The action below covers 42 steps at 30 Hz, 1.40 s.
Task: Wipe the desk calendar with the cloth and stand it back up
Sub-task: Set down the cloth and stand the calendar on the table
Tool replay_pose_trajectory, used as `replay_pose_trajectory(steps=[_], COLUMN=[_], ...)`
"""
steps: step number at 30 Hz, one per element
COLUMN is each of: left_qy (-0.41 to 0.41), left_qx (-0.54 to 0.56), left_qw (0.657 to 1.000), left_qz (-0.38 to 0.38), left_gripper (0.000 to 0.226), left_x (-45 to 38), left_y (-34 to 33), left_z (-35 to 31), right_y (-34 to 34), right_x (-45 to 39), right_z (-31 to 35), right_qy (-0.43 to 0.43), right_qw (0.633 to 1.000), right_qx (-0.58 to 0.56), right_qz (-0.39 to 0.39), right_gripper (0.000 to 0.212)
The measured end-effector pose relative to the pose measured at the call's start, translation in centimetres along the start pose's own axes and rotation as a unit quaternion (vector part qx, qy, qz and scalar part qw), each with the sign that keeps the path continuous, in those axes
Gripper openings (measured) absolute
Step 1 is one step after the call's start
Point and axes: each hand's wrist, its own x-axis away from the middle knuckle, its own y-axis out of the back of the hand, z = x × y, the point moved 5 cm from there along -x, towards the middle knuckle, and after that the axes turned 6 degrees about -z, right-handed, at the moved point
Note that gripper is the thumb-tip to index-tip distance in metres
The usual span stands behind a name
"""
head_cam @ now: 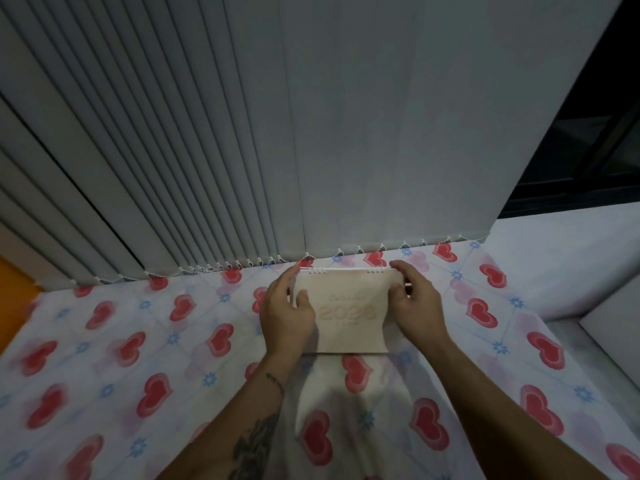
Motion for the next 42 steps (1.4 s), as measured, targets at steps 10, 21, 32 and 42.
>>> replay_pose_trajectory(steps=[10, 21, 32, 42], left_qy=[-0.012, -0.037, -0.063, -0.177], left_qx=[-0.005, -0.014, -0.036, -0.097], left_qw=[1.0, 0.999, 0.997, 0.972], left_qz=[0.005, 0.027, 0.018, 0.118], left_gripper=[0.037, 0.05, 0.05, 0.043], left_x=[-11.3, -14.5, -13.5, -7.9], left_y=[-2.1, -4.3, -3.0, -1.5], left_z=[0.5, 3.2, 2.4, -2.9], right_y=[-6.5, -11.1, -9.9, -1.8], right_x=[-10.4, -11.4, -10.3, -5.3], right_z=[4.1, 2.2, 1.5, 3.2], right_qy=[0.011, -0.006, -0.052, -0.066], right_qw=[0.999, 0.996, 0.991, 0.978], right_qx=[0.022, 0.069, 0.086, 0.18], right_qz=[0.031, 0.047, 0.083, 0.085], right_gripper=[0.038, 0.054, 0.069, 0.063])
